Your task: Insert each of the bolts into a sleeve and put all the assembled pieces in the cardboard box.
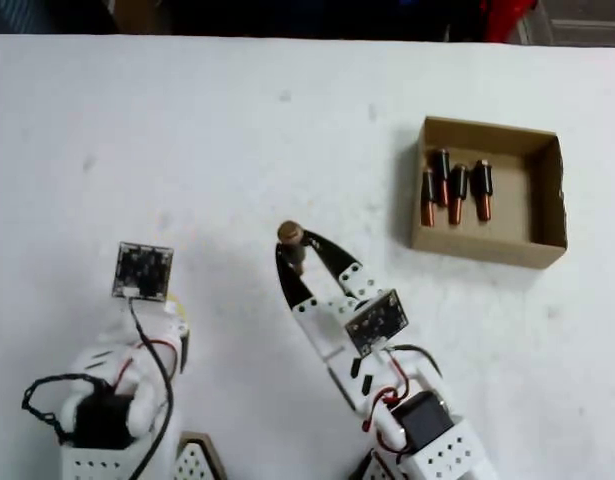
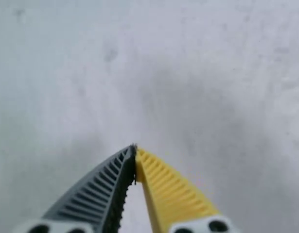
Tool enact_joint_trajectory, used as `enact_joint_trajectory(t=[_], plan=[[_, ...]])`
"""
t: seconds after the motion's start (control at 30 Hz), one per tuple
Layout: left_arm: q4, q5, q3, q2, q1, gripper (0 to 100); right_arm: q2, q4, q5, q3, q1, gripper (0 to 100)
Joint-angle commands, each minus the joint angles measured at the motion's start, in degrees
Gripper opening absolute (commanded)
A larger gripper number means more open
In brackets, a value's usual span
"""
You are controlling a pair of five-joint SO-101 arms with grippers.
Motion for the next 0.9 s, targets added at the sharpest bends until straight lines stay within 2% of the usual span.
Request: enact_joint_trajectory(t=[0.0,0.53,0.77,0.87], plan=[[-2.0,-0.4,2.3,-0.3,-0.4,2,-0.7,-0.3,0.7,0.4,0.6,1.7],[-1.6,-0.4,11.1,-0.3,-0.5,3,-0.7,2.3,0.7,0.4,0.7,1.7],[-1.6,-0.5,11.1,-0.2,-0.6,3,-0.8,9.3,0.7,0.1,4.0,1.7],[-1.6,-0.8,11.1,-0.2,-2.9,3,-0.8,9.1,0.7,0.0,6.4,1.7]])
